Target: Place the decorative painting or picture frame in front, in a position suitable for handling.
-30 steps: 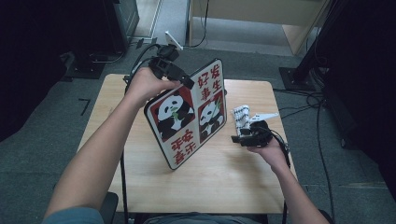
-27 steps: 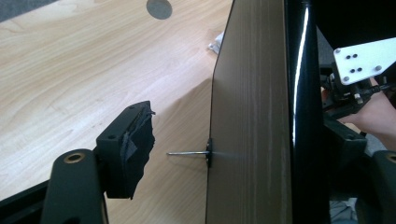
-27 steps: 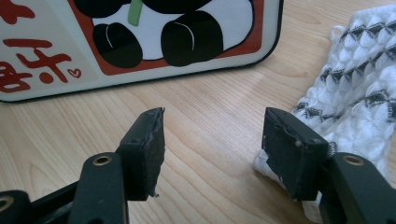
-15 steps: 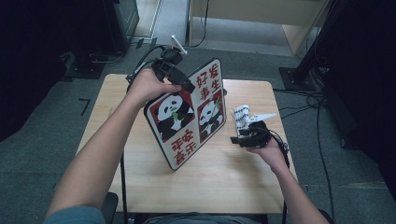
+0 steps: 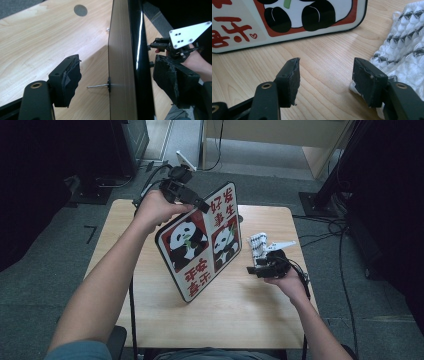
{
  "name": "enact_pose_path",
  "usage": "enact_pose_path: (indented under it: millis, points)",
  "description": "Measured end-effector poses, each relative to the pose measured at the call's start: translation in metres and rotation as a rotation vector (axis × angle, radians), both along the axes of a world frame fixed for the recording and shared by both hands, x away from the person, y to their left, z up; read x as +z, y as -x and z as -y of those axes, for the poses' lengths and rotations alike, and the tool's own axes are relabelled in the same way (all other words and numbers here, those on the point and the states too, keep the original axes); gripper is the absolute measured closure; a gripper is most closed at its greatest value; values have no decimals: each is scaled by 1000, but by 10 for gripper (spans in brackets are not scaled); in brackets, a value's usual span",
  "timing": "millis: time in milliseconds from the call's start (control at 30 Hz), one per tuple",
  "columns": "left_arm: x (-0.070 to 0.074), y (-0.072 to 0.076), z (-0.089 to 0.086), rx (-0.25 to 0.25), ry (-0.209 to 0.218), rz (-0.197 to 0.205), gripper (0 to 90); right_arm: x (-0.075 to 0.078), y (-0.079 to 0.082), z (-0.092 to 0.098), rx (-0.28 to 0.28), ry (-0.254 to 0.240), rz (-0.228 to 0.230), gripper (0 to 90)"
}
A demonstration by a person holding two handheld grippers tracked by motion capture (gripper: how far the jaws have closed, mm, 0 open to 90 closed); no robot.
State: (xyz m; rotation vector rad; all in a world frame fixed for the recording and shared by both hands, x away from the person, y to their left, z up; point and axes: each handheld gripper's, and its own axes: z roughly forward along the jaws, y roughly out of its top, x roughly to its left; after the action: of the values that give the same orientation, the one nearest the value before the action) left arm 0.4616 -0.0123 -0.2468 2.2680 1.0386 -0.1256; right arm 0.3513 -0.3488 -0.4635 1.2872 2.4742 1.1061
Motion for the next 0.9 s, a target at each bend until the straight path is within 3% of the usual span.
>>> enact_pose_path:
  millis: [467,633,900]
  points:
    - [22,1,-31,53,59,28,234,0,0,0,-2,-1,0,402]
    - [22,0,-45,84,73,24,315,0,0,1,0,-4,4,403]
    - [14,2,-65,107,89,18,361,1,0,0,-3,-17,7,404]
